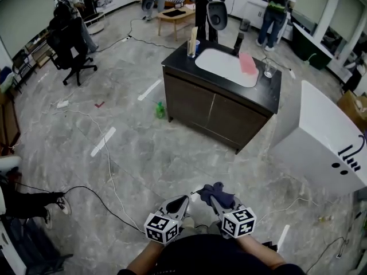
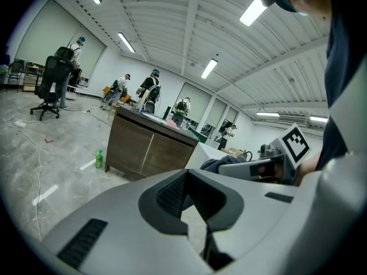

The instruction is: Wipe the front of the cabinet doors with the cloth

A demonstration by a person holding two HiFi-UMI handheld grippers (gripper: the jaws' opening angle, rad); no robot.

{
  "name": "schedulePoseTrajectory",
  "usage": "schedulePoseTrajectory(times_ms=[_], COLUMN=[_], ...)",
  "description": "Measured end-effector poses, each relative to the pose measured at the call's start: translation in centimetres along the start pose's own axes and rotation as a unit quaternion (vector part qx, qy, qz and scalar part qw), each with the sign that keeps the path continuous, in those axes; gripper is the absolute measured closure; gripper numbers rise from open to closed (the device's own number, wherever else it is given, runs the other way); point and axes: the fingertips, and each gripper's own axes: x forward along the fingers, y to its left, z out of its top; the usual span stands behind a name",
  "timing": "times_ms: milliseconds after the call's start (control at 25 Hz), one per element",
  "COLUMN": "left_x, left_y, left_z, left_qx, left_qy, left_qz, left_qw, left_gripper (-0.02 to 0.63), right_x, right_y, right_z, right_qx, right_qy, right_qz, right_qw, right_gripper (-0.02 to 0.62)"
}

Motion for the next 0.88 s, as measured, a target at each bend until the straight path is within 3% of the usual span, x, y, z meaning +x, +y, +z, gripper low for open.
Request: schedulePoseTrajectory(times_ms=[320,600,880], left_x=[-0.1,0.9,1.9], left_y=[4.3,8.2,13.4], left_z=[1.2,3.3,5.9], left_qx=[-0.016,-0.008,-0.011], left_qy=[-0.012,-0.011,0.006], left_qz=[0.012,0.023,0.044], left_qw=[0.9997,0.9996,0.9990], left_gripper=[0.601,0.601,0.601], right_x=[1.8,9.9,16.3], right_y=[-0.1,2.8,3.9], right_z=[2.2,4.3,7.2], right_qx=[-0.018,-0.045,-0.047], right_qy=[-0.014,-0.006,0.010], right_qz=[-0.019,0.043,0.078], right_qw=[1.000,0.998,0.996], right_gripper=[0.488,0.488,0.488])
